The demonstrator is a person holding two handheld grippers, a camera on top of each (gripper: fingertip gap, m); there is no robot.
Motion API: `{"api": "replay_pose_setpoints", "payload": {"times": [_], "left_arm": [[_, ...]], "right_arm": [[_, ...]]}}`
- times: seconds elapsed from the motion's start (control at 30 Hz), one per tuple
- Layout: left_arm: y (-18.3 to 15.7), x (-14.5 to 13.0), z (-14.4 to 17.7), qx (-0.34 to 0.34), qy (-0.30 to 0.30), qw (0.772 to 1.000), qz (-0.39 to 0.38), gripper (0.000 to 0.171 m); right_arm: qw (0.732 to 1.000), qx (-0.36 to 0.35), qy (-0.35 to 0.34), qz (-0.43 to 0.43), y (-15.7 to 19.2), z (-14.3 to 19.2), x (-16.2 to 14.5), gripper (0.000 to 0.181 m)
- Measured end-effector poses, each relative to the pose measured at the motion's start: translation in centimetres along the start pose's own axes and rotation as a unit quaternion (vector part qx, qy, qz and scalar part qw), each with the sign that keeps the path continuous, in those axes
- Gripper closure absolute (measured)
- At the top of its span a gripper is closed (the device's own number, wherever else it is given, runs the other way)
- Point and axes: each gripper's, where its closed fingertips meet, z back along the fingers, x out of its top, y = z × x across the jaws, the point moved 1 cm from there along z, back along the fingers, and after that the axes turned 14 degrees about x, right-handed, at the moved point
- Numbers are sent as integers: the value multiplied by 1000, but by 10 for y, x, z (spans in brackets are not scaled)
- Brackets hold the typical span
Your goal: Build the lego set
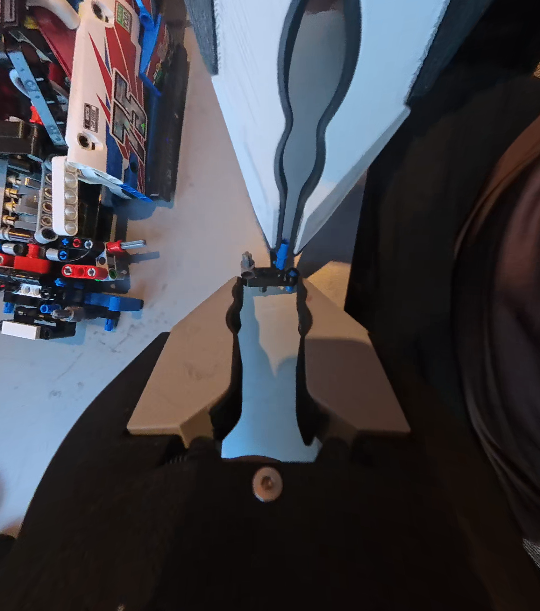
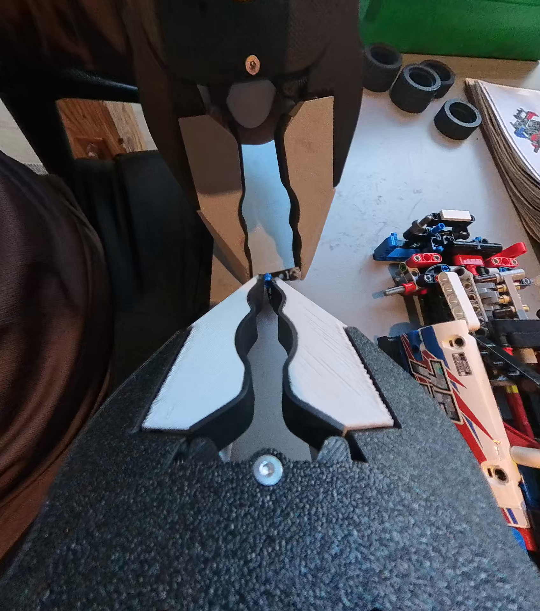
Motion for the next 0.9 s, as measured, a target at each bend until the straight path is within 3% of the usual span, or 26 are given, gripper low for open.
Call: {"api": "replay_pose_setpoints", "payload": {"times": [0.43, 0.9], "left_arm": [[2, 7, -7, 34, -43, 998, -8, 142], [2, 6, -7, 23, -43, 999, 4, 142]], "right_arm": [[999, -24, 31, 18, -5, 0, -7, 178], [994, -42, 87, 49, -5, -2, -8, 178]]}}
